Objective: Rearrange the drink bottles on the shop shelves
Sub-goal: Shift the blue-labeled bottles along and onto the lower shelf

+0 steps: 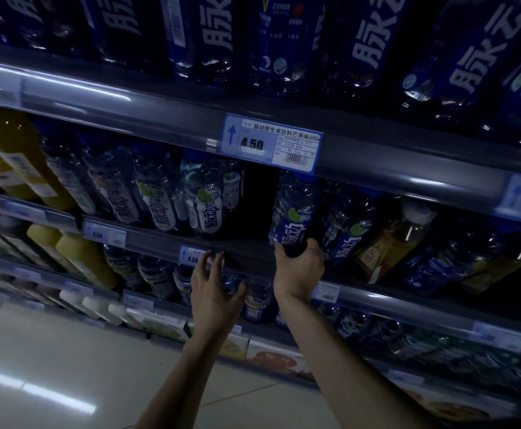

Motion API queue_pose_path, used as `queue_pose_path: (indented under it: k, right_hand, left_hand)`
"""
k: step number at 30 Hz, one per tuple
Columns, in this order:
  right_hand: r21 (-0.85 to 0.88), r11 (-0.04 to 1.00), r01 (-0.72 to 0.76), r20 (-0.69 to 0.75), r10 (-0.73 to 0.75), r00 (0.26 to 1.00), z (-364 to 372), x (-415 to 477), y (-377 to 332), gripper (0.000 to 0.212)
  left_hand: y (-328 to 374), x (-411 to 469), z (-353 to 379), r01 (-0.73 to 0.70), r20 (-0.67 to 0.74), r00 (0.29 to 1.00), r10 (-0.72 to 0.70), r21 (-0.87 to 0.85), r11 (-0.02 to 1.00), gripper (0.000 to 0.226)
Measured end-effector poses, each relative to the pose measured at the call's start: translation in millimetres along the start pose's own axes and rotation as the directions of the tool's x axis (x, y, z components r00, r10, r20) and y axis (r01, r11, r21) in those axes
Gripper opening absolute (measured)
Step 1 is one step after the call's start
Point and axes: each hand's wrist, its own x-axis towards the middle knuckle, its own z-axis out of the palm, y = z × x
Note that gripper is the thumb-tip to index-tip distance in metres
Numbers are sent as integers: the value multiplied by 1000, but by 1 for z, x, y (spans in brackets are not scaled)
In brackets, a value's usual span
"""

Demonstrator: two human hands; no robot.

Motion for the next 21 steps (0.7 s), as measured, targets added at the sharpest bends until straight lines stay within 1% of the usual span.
queue_pose_path:
  k: [3,10,16,21]
  right_hand:
    - [-10,1000,-20,-14,20,1000,3,3,-5,53]
    - [-11,1000,10,-6,-10,1000,1,2,0,56]
    - [2,1000,4,-12,-4,1000,1,4,0,46]
    - [-2,1000,13,-2,-13,1000,0,4,2,45]
  left_hand:
    - [-2,0,0,-8,-2,1000,7,-4,1000,66]
    - [-9,2,1,-14,0,1000,14,-66,998,65]
    - [-11,4,3,-8,7,1000,9,-91,996,64]
    - [-11,3,3,-1,27,1000,4,-108,994,68]
